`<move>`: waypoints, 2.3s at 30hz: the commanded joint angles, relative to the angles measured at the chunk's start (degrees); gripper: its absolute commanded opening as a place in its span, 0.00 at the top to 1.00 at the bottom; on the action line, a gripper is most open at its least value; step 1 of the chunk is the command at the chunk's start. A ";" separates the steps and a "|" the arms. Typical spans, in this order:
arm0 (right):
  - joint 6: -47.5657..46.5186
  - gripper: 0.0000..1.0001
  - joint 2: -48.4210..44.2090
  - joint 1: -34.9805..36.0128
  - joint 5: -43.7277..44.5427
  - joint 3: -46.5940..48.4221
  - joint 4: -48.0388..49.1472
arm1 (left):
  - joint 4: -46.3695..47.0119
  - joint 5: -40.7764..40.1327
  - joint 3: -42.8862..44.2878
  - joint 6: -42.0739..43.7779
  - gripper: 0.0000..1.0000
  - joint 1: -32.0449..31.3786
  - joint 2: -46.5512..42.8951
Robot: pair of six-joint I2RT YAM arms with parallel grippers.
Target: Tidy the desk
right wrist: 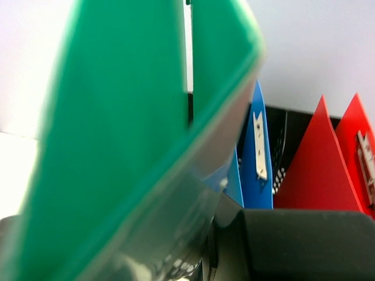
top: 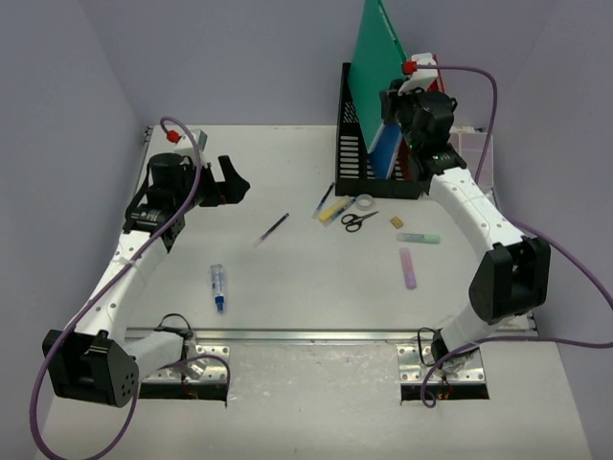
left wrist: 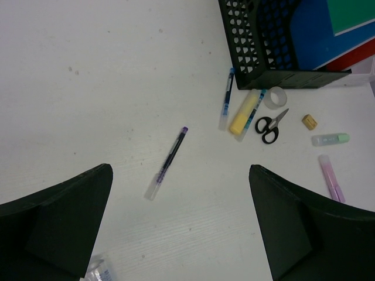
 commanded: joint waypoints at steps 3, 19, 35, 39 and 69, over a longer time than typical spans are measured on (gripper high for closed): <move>0.98 1.00 -0.02 0.47 1.57 -1.95 4.31 | 3.68 -0.05 -0.17 0.40 0.00 0.60 0.40; 5.08 1.00 10.39 2.12 1.97 1.58 3.63 | 5.96 0.22 -2.22 0.93 0.00 0.60 2.04; 2.82 0.58 14.57 3.10 3.39 3.04 0.41 | 5.35 -0.49 -3.08 2.08 0.00 0.68 3.66; 2.41 0.30 12.62 3.10 0.02 3.69 -2.92 | 4.26 -1.41 -3.33 2.19 0.00 0.68 3.36; -23.93 0.13 -36.41 3.11 -20.58 -29.08 -34.25 | -19.48 -13.12 -9.27 38.17 0.22 1.30 10.38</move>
